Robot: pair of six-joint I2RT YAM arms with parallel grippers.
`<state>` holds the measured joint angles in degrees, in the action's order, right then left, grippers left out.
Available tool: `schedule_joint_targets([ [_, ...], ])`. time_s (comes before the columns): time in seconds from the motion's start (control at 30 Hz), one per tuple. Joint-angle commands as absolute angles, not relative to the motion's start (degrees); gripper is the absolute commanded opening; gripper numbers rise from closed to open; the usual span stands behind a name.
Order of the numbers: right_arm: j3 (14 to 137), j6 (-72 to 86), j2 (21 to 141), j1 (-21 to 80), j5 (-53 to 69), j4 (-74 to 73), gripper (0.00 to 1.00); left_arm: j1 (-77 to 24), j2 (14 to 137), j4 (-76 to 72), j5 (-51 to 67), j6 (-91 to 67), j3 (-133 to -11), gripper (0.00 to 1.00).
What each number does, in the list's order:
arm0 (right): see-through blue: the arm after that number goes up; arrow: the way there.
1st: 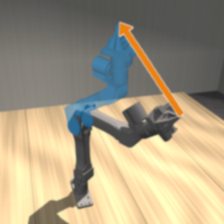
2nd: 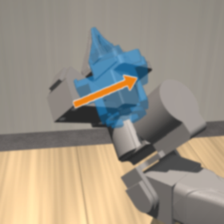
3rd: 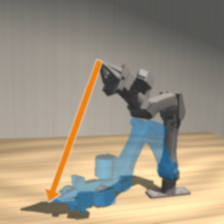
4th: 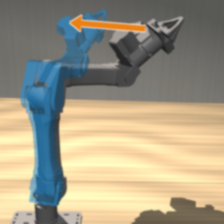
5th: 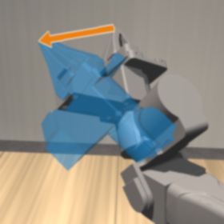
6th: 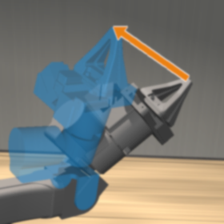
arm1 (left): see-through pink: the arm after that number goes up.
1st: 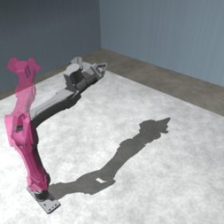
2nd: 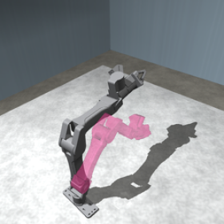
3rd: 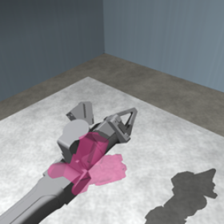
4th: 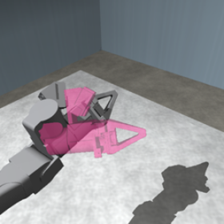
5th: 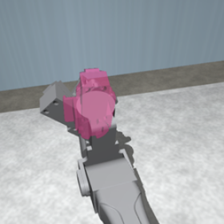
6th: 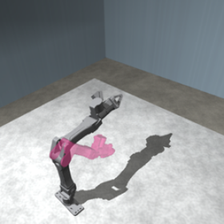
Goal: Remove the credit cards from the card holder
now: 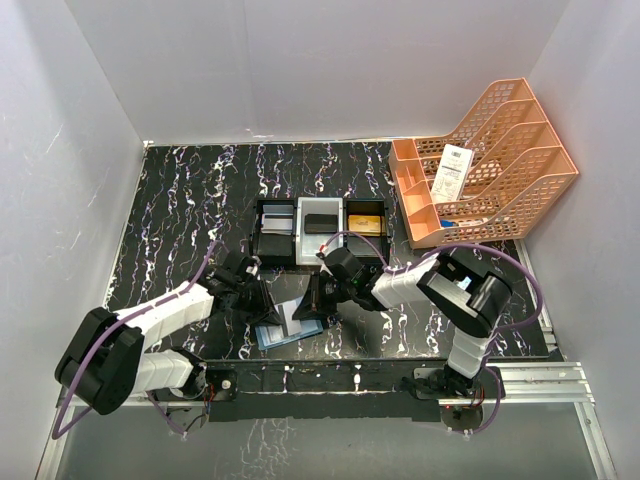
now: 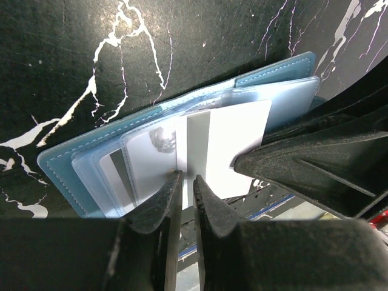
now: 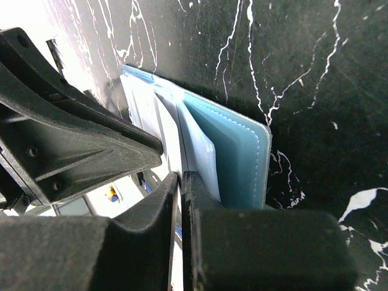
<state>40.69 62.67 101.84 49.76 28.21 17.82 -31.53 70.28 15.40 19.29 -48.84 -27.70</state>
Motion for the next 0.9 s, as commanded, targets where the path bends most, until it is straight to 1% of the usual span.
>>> schedule_joint_targets([
  [0.0,40.7,61.8,100.1,50.0,25.6,17.1,0.03,-31.9,69.9,19.1,16.6,-48.0,-25.9,0.13],
  [0.17,39.3,62.8,97.5,50.0,26.3,17.5,0.03,-31.9,69.8,19.1,17.0,-47.5,-26.2,0.12],
  [0.3,38.4,64.2,96.7,50.0,26.3,19.8,0.06,-31.8,69.9,19.2,16.7,-47.1,-27.1,0.13],
  [0.6,40.7,65.2,98.2,50.0,26.0,19.8,0.25,-31.8,70.5,19.4,17.5,-46.1,-28.1,0.12],
  [0.7,41.7,65.1,99.0,50.1,25.4,19.2,0.26,-31.9,70.5,19.4,17.5,-46.1,-27.8,0.12],
  [0.87,41.8,64.9,99.4,50.3,26.0,20.2,0.25,-31.9,70.4,19.8,17.5,-45.7,-28.0,0.12],
])
